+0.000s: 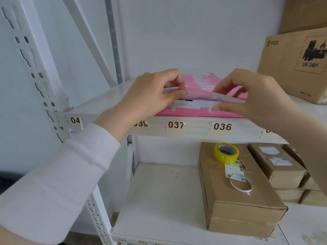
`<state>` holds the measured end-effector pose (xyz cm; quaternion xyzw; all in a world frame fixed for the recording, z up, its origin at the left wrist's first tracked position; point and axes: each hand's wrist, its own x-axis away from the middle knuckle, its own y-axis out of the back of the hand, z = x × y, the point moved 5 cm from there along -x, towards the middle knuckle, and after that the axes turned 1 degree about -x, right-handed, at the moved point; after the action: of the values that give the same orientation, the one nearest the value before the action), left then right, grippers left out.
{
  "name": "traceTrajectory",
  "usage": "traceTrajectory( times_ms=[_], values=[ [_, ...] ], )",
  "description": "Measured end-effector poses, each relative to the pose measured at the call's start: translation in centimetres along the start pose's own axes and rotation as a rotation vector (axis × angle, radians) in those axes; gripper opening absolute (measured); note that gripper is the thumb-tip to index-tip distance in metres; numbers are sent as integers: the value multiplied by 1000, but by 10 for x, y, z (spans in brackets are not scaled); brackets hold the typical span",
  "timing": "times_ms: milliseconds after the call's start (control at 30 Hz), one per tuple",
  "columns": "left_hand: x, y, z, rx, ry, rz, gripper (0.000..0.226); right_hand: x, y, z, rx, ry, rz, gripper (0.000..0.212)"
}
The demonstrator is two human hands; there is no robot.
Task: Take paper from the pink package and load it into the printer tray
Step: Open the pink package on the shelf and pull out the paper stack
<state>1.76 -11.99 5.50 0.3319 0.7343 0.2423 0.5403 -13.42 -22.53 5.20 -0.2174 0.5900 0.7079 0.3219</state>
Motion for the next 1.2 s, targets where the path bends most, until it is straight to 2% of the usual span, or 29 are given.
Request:
traceTrajectory(
  times_ms=[100,200,300,400,467,567,667,733,800,867,967,1100,1167,1200],
  values=[
    [1,2,-9,-65,-30,67,8,19,13,-13,145,58,-105,23],
    [2,2,-23,-79,-26,122,7,29,23,-23,122,45,-222,19],
    [-2,-6,-50,-113,-99,76,20,25,23,-25,80,19,-241,16],
    [-9,-30,-66,-330,-205,45,36,20,25,-30,21,-37,-238,20],
    [-14,-39,-66,-415,-233,-16,30,19,25,-33,-2,-54,-237,20],
    [-21,-40,-63,-366,-202,-84,20,19,28,-32,-20,-37,-222,17],
    [-26,-39,-67,-320,-150,-53,21,27,39,-23,164,118,-247,18],
    [-27,-38,-69,-321,-137,-39,21,36,43,-13,417,325,-312,4],
    [-25,-38,-66,-337,-140,-42,18,43,36,-9,588,489,-312,7],
    [-20,-37,-65,-331,-162,-57,20,44,28,-10,663,559,-285,11],
    [-9,-39,-68,-320,-303,-147,29,43,26,-17,703,494,-242,25],
    [16,-41,-86,-319,-714,-408,12,42,25,-15,694,457,-254,28],
    [26,-54,-89,-342,-828,-430,14,39,23,-12,686,452,-268,29],
    [27,-60,-88,-349,-825,-409,12,38,22,-11,687,448,-285,26]
  ],
)
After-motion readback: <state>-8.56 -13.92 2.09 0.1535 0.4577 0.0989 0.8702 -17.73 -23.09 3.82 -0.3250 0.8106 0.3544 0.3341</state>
